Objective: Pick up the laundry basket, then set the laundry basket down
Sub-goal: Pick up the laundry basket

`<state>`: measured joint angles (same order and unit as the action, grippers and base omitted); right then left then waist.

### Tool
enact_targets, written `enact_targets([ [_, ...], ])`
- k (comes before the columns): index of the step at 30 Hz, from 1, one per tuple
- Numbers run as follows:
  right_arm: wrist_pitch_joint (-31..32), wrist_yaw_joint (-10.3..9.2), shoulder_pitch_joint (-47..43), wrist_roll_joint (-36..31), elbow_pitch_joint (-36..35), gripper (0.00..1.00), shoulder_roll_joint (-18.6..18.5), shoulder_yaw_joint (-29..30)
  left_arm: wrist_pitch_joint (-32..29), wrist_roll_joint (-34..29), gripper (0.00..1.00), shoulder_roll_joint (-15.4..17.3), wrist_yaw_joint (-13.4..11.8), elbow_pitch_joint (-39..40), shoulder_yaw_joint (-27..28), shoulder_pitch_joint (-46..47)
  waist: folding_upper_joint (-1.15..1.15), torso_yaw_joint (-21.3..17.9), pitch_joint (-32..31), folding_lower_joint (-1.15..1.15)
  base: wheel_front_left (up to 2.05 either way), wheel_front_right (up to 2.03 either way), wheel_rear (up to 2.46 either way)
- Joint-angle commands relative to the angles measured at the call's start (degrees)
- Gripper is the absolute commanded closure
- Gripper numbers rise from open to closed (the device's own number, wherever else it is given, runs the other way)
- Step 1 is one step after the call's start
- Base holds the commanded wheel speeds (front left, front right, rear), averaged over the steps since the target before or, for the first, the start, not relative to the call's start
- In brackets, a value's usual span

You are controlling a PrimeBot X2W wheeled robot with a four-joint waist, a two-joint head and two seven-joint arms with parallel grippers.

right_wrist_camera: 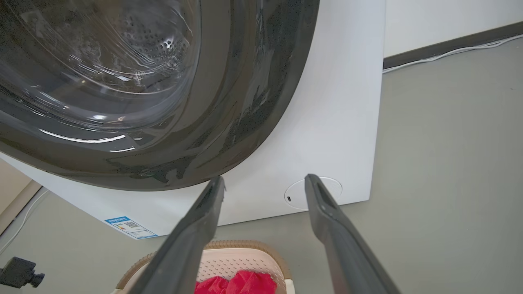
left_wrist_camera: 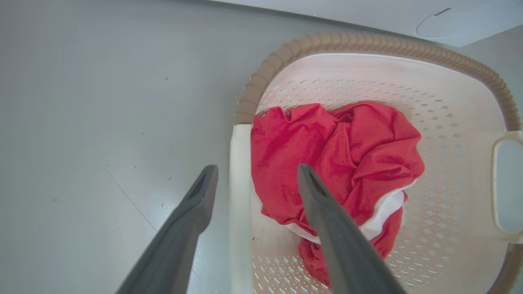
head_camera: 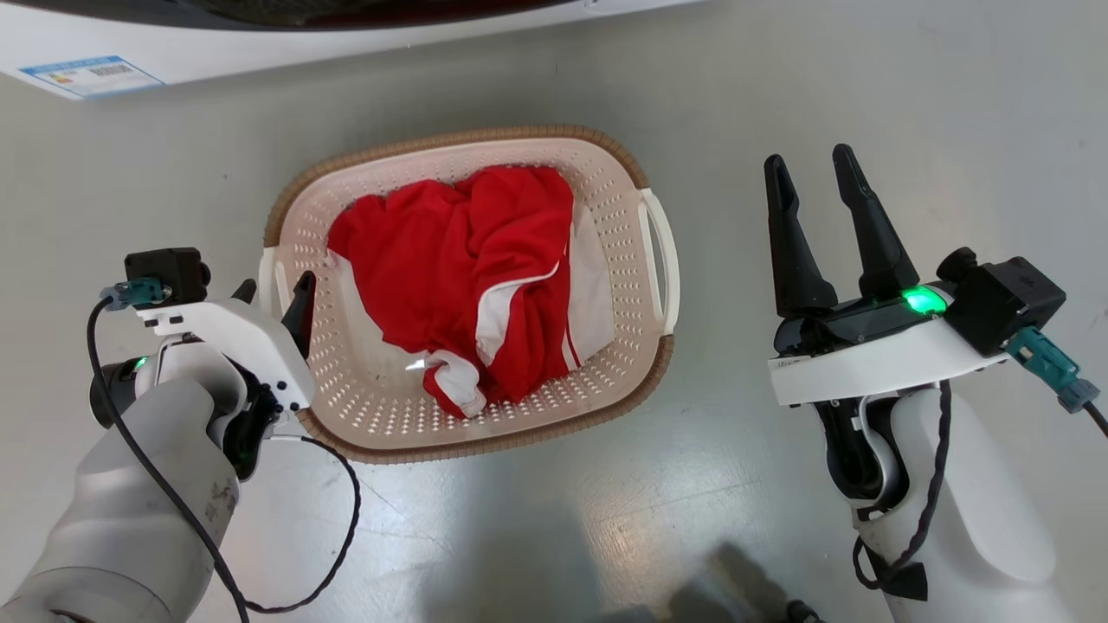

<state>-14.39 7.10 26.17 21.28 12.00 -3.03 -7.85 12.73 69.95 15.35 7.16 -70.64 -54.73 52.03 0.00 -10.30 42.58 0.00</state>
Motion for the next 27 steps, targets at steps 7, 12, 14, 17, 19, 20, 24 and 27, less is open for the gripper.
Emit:
enact_targets([
  [7, -0.61, 0.39, -1.04, 1.32, 0.07, 0.0, 0.15, -1.69, 1.84, -0.93, 0.0, 2.32, 0.33, 0.94, 0.54, -2.15, 0.0, 0.33, -4.3, 0.0, 0.0, 0.0, 0.0],
  [12, -0.61, 0.39, -1.8, 1.85, 0.7, 0.0, 0.15, -1.6, 2.21, -2.33, 0.0, 3.0, 0.33, 2.68, 0.5, -3.13, 0.0, 0.54, -8.23, 0.0, 0.0, 0.0, 0.0],
  [14, -0.61, 0.39, -2.31, 1.93, 0.98, 0.0, 0.15, -1.38, 2.24, -3.7, 0.0, 3.55, 0.33, 4.18, 1.41, -3.31, 0.0, 0.82, -10.03, 0.0, 0.0, 0.0, 0.0],
  [17, -0.61, 0.39, -3.22, 1.98, 1.55, 0.0, 0.15, -0.89, 2.25, -6.1, 0.0, 4.2, 0.33, 6.82, 4.18, -4.54, 0.0, 1.26, -12.89, 0.0, 0.0, 0.0, 0.0],
  [19, -0.61, 0.39, -3.99, 1.91, 1.95, 0.0, 0.15, -0.51, 2.25, -8.3, 0.0, 4.42, 0.32, 8.52, 6.25, -5.95, 0.0, 1.58, -14.82, 0.0, 0.0, 0.0, 0.0],
  [20, -0.61, 0.39, -4.38, 1.88, 2.11, 0.0, 0.15, -0.32, 2.26, -9.61, 0.0, 4.5, 0.24, 9.45, 7.24, -6.76, 0.0, 1.74, -15.78, 0.0, 0.0, 0.0, 0.0],
  [24, -0.61, 0.39, -6.04, 1.55, 2.68, 0.0, 0.15, 0.73, 2.26, -15.1, 0.0, 4.74, -0.87, 14.13, 11.91, -10.33, 0.0, 2.58, -19.54, 0.0, 0.0, 0.0, 0.0],
  [27, -0.61, 0.39, -6.81, 1.34, 2.84, 0.0, 0.15, 1.13, 2.26, -17.83, 0.0, 4.79, -1.53, 16.95, 14.54, -12.38, 0.0, 3.0, -21.4, 0.0, 0.0, 0.0, 0.0],
])
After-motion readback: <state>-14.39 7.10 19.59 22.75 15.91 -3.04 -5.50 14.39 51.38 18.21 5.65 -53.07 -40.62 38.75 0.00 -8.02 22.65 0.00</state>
